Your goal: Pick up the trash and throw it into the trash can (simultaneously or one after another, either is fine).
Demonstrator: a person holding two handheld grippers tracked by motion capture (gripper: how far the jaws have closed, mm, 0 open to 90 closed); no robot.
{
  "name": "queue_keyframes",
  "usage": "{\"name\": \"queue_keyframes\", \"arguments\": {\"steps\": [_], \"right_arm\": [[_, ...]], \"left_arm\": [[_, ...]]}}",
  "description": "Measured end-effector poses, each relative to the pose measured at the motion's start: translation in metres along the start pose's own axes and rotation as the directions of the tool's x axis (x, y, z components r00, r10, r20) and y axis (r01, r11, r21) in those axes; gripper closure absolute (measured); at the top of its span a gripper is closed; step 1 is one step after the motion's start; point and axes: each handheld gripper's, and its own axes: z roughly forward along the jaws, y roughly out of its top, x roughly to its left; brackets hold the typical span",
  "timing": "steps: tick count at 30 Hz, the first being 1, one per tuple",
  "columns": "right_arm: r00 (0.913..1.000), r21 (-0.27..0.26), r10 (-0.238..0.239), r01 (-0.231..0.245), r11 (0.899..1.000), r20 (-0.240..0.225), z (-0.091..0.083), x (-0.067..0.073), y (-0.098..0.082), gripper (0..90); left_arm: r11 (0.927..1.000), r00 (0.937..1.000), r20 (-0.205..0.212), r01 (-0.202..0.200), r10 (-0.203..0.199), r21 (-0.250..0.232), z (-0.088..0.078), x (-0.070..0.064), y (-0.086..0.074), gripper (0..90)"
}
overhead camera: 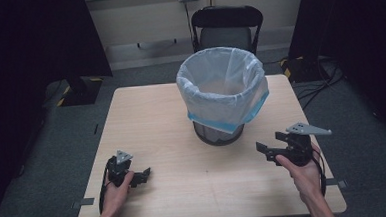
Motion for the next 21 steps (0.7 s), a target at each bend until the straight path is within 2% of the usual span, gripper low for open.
{"name": "queue_keyframes", "arguments": {"steps": [3,12,21], "right_arm": [[0.9999,0.030,0.015,-0.015,0.999,-0.007,0.004,-0.002,-0.009,15.0],[0.9993,0.093,0.010,-0.014,0.996,0.036,0.014,-0.012,-0.036,15.1],[0.9977,0.166,0.007,-0.018,0.986,0.067,0.028,-0.020,-0.055,15.3]], "left_arm": [[1.0000,1.0000,0.000,0.000,0.000,0.000,0.000,0.000,0.000,0.4],[1.0000,1.0000,-0.001,0.000,0.000,0.001,0.000,0.000,0.000,0.4],[1.0000,1.0000,0.000,0.000,0.000,0.000,0.000,0.000,0.000,0.4]]}}
